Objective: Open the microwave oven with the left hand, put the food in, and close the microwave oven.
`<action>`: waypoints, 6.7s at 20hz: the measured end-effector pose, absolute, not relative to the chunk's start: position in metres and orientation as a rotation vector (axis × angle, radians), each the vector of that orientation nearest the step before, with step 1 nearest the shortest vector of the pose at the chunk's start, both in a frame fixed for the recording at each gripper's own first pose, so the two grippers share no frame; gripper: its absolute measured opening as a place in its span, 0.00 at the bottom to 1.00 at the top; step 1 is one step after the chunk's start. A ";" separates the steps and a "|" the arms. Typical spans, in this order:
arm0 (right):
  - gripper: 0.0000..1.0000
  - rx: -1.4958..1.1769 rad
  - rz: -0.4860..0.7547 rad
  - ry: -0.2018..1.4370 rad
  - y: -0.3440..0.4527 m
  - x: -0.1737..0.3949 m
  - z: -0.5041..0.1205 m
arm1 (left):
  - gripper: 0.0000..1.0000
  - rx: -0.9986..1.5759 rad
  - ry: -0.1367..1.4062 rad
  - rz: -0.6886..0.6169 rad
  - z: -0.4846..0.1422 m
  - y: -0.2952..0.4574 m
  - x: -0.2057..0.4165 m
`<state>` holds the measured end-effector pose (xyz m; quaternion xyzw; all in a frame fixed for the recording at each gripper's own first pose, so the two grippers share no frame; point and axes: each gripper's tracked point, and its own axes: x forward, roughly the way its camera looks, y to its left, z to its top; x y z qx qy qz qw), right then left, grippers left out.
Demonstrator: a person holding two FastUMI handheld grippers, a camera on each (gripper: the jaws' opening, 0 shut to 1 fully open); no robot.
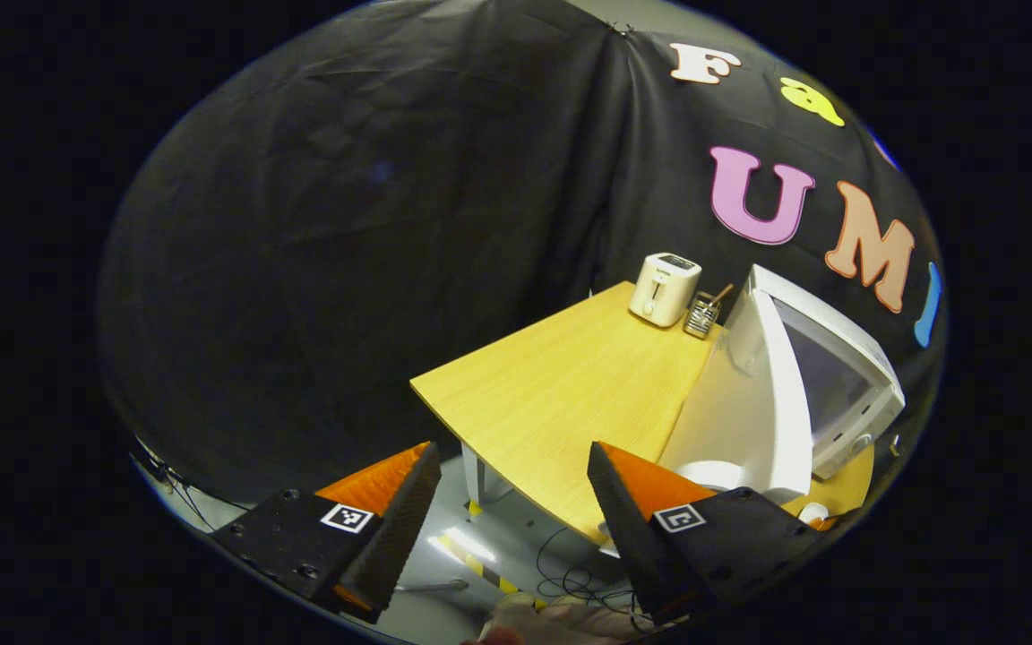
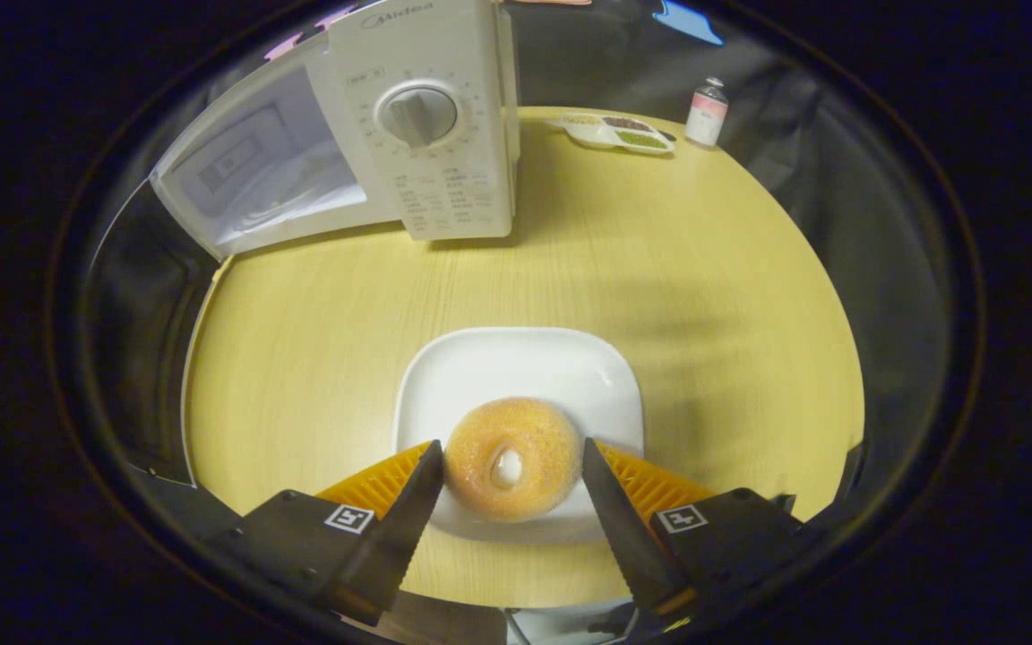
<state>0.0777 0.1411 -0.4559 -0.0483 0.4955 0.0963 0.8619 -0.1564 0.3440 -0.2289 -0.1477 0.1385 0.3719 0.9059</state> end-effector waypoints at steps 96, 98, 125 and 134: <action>0.92 0.226 0.048 0.401 0.261 0.004 -0.239 | 0.02 -0.069 0.462 -0.057 -0.241 0.223 -0.045; 0.92 0.222 0.047 0.402 0.248 0.003 -0.240 | 0.01 -0.058 0.458 -0.073 -0.239 0.205 -0.038; 0.97 0.245 -0.010 0.279 0.038 0.085 -0.203 | 0.01 0.013 0.329 -0.159 -0.205 -0.014 0.118; 0.92 0.270 -0.066 0.245 0.014 0.084 -0.200 | 0.00 0.031 0.309 -0.158 -0.198 -0.028 0.169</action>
